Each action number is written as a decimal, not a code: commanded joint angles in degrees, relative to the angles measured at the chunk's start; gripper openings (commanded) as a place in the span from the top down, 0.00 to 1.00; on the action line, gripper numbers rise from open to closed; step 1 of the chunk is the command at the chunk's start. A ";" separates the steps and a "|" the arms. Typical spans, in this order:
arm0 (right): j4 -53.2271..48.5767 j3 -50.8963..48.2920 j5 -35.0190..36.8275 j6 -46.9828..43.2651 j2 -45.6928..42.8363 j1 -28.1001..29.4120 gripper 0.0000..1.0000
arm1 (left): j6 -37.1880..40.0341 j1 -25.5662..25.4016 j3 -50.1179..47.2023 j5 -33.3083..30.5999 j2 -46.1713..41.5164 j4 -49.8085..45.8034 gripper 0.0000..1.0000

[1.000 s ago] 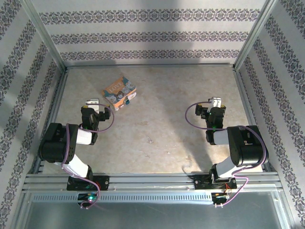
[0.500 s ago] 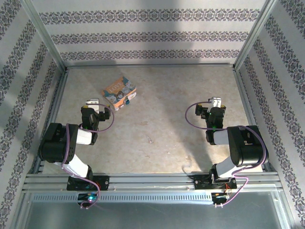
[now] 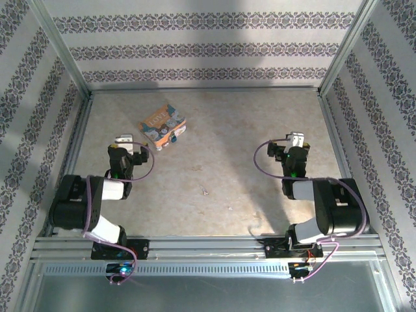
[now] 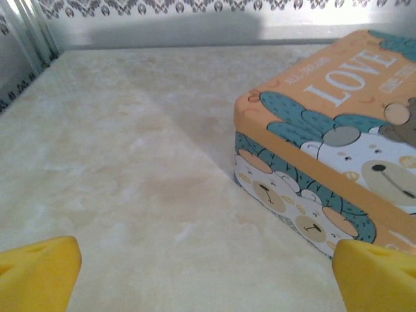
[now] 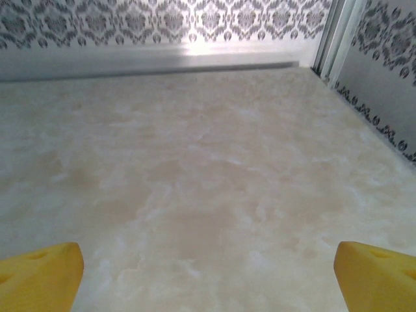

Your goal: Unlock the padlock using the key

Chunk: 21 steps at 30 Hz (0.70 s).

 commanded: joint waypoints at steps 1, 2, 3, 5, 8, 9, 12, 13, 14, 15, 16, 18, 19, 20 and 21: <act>-7.77 0.48 -0.29 2.31 -8.04 -0.49 0.02 | -0.61 0.21 0.71 -1.51 -8.19 -7.30 0.01; -11.28 0.72 -0.96 2.96 -10.64 -0.54 0.02 | -0.89 0.19 0.63 -1.96 -10.85 -9.23 0.01; -14.41 0.72 -1.68 3.85 -13.29 -0.55 0.02 | -1.41 0.23 0.77 -2.53 -13.48 -11.47 0.01; -20.26 2.74 -3.04 6.67 -17.99 -0.55 0.02 | -2.92 0.18 1.99 -3.42 -18.56 -18.08 0.01; -28.86 4.02 -6.90 11.59 -24.40 -0.52 0.01 | -6.31 0.18 5.37 -2.73 -24.97 -29.74 0.01; -31.99 4.64 -8.70 13.26 -26.39 -0.45 0.02 | -8.05 0.18 6.51 -2.07 -26.65 -33.44 0.01; -41.59 6.80 -12.61 17.90 -31.28 -0.12 0.02 | -13.74 0.18 9.60 1.90 -30.61 -42.67 0.01; -44.62 7.54 -13.33 19.23 -32.57 0.04 0.01 | -14.37 0.20 10.26 4.31 -31.35 -44.58 0.01; -47.85 8.15 -14.22 20.21 -33.93 0.14 0.02 | -14.17 0.19 11.13 8.07 -32.06 -46.30 0.01; -50.74 8.77 -14.99 20.98 -35.01 0.31 0.02 | -14.25 0.18 12.06 11.21 -32.52 -47.87 0.01; -53.23 9.26 -15.45 21.82 -35.90 0.40 0.02 | -14.99 0.19 12.89 12.95 -32.78 -49.16 0.01; -58.55 10.39 -16.98 23.80 -37.03 0.57 0.02 | -16.66 0.19 14.88 15.20 -32.62 -52.18 0.01; -60.37 10.77 -18.28 24.68 -37.19 0.59 0.01 | -17.21 0.18 15.62 16.11 -32.38 -53.24 0.01; -62.00 11.04 -20.23 25.63 -37.11 0.65 0.02 | -17.85 0.18 16.62 17.20 -31.94 -54.21 0.01; -63.44 11.26 -22.36 26.48 -36.81 0.83 0.02 | -18.43 0.12 17.56 18.50 -31.31 -54.91 0.01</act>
